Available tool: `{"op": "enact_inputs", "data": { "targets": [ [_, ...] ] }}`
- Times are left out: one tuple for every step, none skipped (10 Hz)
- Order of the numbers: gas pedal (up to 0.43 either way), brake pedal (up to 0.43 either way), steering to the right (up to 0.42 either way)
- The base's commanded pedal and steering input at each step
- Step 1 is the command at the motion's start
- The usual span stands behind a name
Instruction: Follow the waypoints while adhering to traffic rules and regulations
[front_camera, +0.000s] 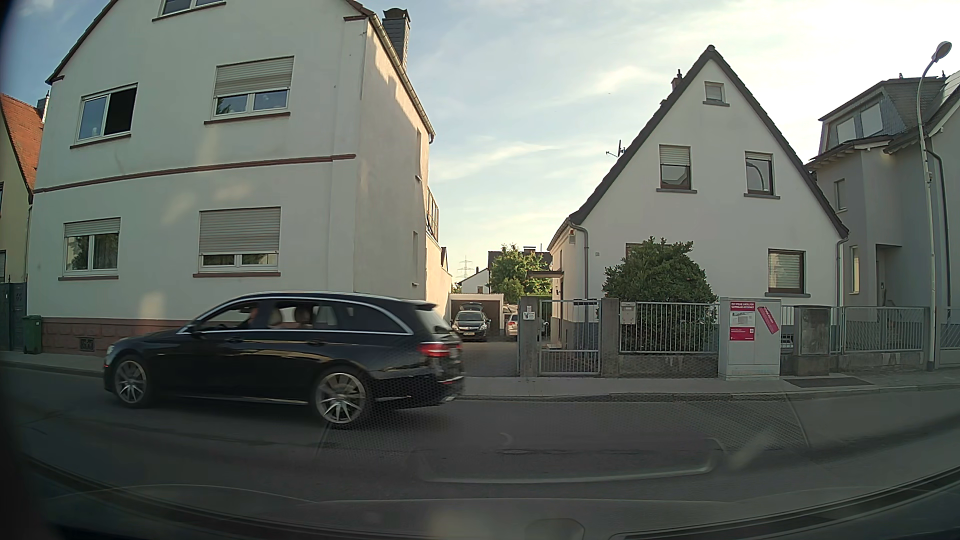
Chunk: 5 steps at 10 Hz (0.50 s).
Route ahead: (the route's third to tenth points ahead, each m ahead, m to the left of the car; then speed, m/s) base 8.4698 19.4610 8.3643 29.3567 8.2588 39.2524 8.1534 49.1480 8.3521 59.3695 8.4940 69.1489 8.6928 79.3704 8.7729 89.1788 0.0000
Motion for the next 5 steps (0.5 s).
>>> {"op": "enact_inputs", "data": {
  "targets": [
    [0.000,0.244,-0.160],
    [0.000,0.244,-0.160],
    [0.000,0.244,-0.161],
    [0.000,0.244,-0.161],
    [0.000,0.244,-0.161]
  ]
}}
